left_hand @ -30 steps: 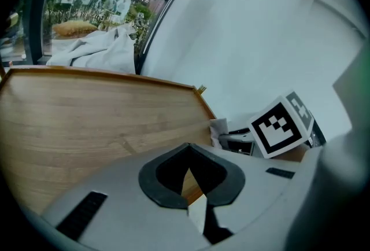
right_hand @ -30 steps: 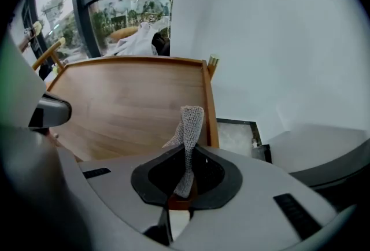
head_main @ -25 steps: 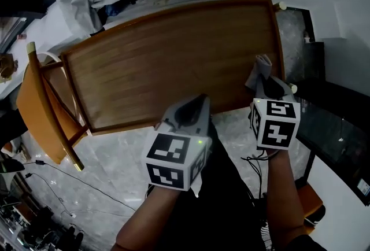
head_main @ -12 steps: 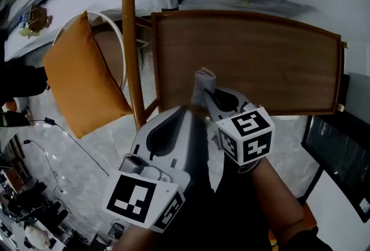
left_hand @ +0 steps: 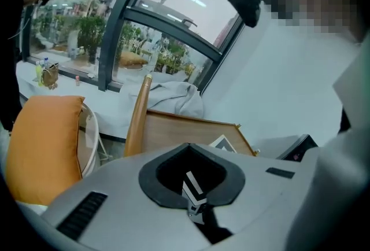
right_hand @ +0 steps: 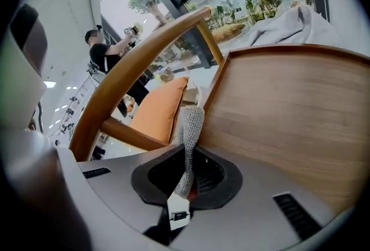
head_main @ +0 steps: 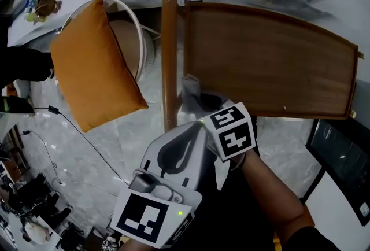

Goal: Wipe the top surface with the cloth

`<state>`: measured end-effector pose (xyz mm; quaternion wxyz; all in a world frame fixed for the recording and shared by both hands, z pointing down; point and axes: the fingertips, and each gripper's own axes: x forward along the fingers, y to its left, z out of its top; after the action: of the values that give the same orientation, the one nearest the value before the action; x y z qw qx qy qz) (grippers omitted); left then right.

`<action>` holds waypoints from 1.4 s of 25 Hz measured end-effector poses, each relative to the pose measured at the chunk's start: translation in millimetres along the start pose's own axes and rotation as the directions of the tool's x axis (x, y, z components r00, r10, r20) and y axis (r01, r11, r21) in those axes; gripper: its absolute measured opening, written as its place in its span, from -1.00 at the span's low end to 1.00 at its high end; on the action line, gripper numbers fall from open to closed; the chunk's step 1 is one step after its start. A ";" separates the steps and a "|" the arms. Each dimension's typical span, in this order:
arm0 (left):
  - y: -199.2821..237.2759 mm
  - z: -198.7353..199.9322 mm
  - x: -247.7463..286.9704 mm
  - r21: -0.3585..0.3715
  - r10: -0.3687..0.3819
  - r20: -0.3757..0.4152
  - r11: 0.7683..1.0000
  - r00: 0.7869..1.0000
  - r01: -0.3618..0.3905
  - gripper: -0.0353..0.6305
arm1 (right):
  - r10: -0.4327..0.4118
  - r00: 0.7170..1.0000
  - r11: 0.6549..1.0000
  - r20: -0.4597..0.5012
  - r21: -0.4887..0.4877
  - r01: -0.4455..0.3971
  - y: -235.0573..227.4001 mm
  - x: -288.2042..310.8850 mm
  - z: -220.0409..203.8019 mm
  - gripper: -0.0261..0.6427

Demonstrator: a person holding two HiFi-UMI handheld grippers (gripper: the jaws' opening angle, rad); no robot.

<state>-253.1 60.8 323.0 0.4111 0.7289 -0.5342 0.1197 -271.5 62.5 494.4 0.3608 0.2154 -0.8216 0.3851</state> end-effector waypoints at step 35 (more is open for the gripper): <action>-220.4 -89.4 218.5 0.114 -0.128 -0.254 0.980 0.959 0.161 -0.86 | -0.476 0.878 0.860 -0.049 0.184 0.476 -330.2 -284.7 -119.7 -0.80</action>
<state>51.4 -2.7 409.8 0.4319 0.7716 -0.4153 0.2138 172.5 -23.1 489.1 0.4231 0.4447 -0.7021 0.3609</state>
